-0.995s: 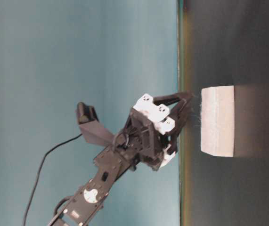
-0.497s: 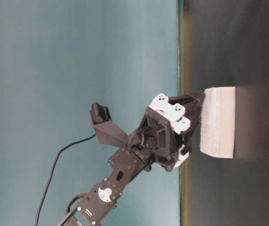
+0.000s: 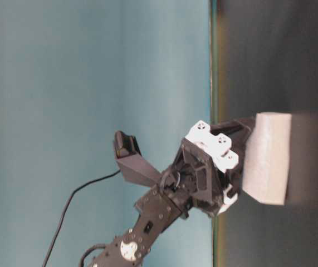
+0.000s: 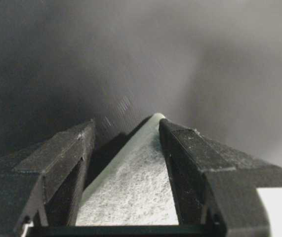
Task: Push the sponge with the left arm to wipe the table.
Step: 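Drag the sponge with the left gripper toward the front-left across the table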
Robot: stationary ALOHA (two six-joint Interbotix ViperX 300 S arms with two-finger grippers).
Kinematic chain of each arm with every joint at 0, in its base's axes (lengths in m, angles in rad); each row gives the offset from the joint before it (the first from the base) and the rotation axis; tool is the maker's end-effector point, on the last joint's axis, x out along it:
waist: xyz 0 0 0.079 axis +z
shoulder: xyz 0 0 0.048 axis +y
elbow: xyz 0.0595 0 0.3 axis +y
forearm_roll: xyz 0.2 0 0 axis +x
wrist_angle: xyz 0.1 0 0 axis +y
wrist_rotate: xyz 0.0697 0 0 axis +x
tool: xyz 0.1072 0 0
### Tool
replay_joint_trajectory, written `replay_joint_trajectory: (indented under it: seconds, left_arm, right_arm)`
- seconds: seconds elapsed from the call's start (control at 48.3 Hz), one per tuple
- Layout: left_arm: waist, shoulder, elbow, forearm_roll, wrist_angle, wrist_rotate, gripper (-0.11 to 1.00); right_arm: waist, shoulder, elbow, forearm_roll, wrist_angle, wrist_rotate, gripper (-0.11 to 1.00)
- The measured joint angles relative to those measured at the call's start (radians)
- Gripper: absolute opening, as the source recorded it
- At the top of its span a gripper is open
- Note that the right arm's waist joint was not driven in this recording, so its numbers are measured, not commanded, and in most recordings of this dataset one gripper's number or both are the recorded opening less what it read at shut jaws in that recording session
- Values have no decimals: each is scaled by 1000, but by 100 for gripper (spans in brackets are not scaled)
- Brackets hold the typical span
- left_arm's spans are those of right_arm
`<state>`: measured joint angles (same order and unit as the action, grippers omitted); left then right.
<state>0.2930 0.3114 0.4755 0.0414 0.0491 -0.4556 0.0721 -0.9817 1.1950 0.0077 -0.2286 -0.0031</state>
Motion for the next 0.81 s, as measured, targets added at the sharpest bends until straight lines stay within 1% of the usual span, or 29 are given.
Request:
replay_joint_trajectory:
  seconds: [0.124,0.228,0.311,0.435,0.684,0.808]
  left_arm:
    - [-35,-23,31,2,0,-11,51]
    - [-66,-51,61,2,5,-35,51]
    - [-91,-77,95,0,0,-58,51]
    - [-114,-115,147,2,-14,-75,51]
    - [-155,-170,255,2,-89,-143,51]
    - [-187,-192,291,2,-127,-150,51]
  right_arm:
    - [0,0,2,0,0,0,0]
    - [0,0,3,0,0,0,0]
    - [0,0,3,0,0,0,0]
    - [0,0,3,0,0,0,0]
    - [0,0,3,0,-2,0,0]
    - [0,0,3,0,0,0,0]
